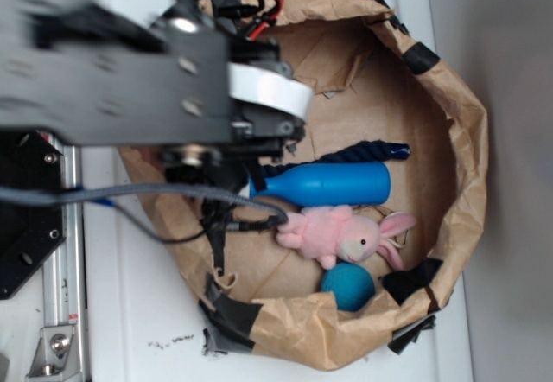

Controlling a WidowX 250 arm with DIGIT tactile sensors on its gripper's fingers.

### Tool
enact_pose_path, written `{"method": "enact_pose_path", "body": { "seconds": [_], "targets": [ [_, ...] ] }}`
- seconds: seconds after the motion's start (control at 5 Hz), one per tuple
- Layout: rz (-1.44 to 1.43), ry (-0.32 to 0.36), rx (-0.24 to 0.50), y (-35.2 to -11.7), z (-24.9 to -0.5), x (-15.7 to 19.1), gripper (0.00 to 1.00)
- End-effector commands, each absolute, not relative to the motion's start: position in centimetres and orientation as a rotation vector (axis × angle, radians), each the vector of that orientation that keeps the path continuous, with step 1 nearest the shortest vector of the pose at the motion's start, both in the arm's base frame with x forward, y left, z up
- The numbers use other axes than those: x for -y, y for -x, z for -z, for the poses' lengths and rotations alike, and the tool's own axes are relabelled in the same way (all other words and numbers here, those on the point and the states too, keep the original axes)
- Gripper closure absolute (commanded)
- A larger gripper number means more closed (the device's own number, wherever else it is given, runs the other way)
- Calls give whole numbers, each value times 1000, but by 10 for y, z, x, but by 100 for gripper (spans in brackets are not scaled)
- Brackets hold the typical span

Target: Grab the blue rope.

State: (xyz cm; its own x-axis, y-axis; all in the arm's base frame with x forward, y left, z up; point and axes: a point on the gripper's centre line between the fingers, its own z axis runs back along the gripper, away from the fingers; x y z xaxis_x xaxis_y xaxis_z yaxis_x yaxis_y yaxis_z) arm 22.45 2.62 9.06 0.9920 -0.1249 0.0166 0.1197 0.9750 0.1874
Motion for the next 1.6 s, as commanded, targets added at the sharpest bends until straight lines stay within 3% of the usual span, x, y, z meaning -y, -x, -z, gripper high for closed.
{"method": "enact_pose_path", "body": {
  "seconds": [0.0, 0.4, 0.6, 0.8, 1.2, 1.4],
  "targets": [
    [135, -197, 69, -229, -99, -24, 0],
    [135, -197, 69, -229, -99, -24, 0],
    [191, -136, 52, -228, -65, -10, 0],
    [296, -87, 33, -220, -48, 15, 0],
    [348, -90, 6, -212, -23, 24, 0],
    [336, -119, 10, -218, -22, 16, 0]
  ]
}}
